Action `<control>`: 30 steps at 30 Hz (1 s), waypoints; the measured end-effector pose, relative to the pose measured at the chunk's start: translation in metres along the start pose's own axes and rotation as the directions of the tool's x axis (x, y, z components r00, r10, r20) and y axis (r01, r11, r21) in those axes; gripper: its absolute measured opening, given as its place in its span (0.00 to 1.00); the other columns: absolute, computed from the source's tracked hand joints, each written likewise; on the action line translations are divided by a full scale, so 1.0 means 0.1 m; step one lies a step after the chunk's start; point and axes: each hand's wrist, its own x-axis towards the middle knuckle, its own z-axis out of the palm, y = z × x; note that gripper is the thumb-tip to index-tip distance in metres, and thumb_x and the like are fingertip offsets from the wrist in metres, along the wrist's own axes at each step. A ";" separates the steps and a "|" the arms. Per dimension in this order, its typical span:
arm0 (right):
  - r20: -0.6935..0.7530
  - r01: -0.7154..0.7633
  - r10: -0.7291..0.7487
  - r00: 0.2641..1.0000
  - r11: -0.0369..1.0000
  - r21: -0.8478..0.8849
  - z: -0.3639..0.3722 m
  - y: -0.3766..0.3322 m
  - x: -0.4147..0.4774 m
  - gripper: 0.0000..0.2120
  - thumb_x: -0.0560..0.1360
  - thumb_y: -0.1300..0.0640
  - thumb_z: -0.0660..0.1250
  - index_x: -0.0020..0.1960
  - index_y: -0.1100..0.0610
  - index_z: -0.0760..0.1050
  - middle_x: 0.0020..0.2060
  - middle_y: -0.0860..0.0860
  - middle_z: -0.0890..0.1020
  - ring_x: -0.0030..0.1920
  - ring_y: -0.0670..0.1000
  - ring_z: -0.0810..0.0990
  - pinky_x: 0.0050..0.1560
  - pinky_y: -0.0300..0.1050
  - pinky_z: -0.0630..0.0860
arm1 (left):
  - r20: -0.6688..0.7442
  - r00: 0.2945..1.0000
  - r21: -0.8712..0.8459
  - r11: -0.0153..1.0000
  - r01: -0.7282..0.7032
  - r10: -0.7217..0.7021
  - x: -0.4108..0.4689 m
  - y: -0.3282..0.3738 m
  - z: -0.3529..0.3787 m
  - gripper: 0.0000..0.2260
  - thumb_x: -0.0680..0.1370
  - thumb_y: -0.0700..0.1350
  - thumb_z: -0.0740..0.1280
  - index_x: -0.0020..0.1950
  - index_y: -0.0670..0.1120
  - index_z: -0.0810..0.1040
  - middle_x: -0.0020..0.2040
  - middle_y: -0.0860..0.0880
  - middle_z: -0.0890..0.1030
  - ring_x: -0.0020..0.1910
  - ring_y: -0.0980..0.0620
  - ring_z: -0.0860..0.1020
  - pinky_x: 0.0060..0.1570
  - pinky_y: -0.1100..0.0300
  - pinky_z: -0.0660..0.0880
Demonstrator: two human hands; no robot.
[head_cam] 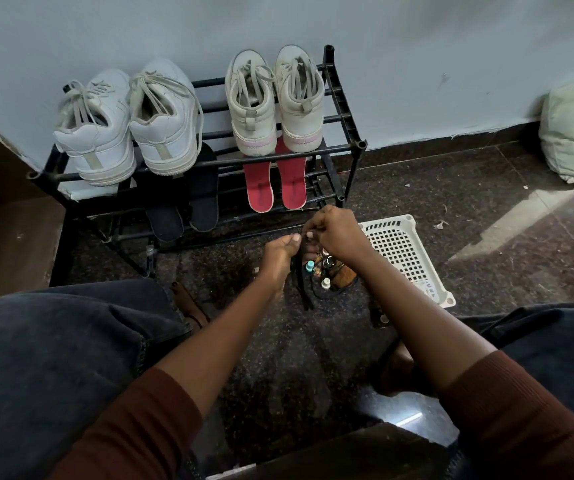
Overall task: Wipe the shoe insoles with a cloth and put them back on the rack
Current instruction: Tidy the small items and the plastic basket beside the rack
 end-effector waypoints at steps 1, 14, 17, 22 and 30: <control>-0.014 -0.002 0.002 1.000 1.000 0.006 0.01 0.01 0.00 0.07 0.71 0.68 0.68 0.46 0.63 0.82 0.45 0.58 0.82 0.46 0.54 0.80 0.44 0.39 0.72 | 0.000 1.000 0.013 1.000 -0.006 0.006 0.00 0.00 0.00 0.12 0.82 0.40 0.56 0.47 0.41 0.78 0.36 0.48 0.82 0.31 0.59 0.80 0.36 0.67 0.76; -0.135 -0.171 0.219 0.966 0.939 0.300 0.10 0.13 0.01 0.05 0.68 0.66 0.73 0.39 0.63 0.76 0.38 0.56 0.81 0.37 0.48 0.79 0.38 0.35 0.74 | 0.063 0.998 -0.030 0.999 0.013 -0.012 0.02 0.07 0.04 0.12 0.83 0.41 0.53 0.45 0.45 0.73 0.27 0.55 0.65 0.23 0.62 0.63 0.29 0.68 0.63; -0.069 -0.239 0.283 0.957 0.896 0.375 0.14 0.19 0.01 0.04 0.70 0.62 0.71 0.38 0.59 0.79 0.35 0.53 0.82 0.36 0.47 0.78 0.39 0.39 0.74 | 0.029 1.000 -0.015 1.000 -0.002 0.003 0.04 0.10 0.02 0.13 0.84 0.40 0.52 0.43 0.44 0.72 0.31 0.51 0.63 0.25 0.62 0.64 0.31 0.67 0.64; 0.209 -0.319 0.244 0.947 0.791 0.523 0.30 0.24 -0.04 0.09 0.78 0.61 0.62 0.52 0.62 0.80 0.48 0.55 0.83 0.51 0.50 0.79 0.56 0.48 0.73 | -0.026 0.998 -0.076 0.995 -0.062 0.060 0.04 0.14 0.00 0.14 0.84 0.41 0.50 0.42 0.45 0.71 0.39 0.49 0.74 0.36 0.58 0.72 0.39 0.68 0.71; 0.330 -0.312 0.103 0.938 0.662 0.682 0.61 0.06 -0.17 0.16 0.80 0.65 0.55 0.68 0.61 0.66 0.60 0.54 0.73 0.61 0.48 0.69 0.63 0.45 0.66 | -0.023 0.999 0.047 0.998 -0.031 0.032 0.04 0.24 0.00 0.14 0.84 0.43 0.52 0.40 0.47 0.70 0.44 0.52 0.72 0.46 0.60 0.71 0.47 0.67 0.68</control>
